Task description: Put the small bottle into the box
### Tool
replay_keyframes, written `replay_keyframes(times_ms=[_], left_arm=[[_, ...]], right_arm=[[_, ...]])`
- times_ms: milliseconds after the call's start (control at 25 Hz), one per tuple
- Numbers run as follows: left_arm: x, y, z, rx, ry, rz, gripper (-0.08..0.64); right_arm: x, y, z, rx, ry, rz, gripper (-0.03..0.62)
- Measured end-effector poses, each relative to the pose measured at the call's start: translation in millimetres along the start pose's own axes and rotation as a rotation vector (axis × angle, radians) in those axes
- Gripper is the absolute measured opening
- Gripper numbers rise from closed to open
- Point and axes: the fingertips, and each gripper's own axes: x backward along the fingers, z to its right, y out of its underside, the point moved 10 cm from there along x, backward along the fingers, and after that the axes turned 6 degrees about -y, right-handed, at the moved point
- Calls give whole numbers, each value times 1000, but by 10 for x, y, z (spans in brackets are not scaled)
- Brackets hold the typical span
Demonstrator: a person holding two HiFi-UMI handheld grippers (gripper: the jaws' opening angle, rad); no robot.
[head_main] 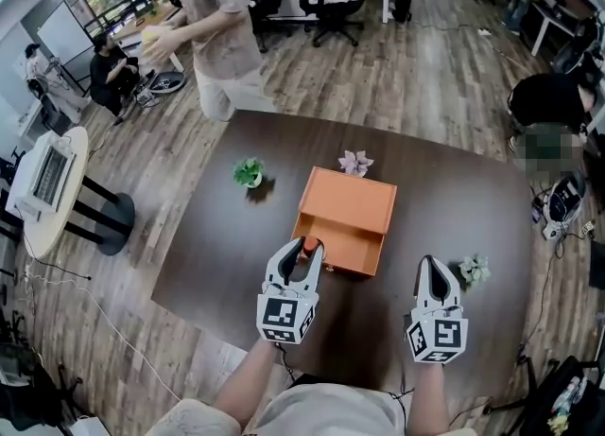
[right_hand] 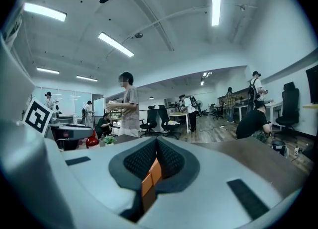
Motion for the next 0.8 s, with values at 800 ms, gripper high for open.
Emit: replay_keyframes(times_ms=[800], left_arm=[[-727,568,391,-41,69,-164,129]], right_arm=[[-284,354,360,-36,-7,-91,2]])
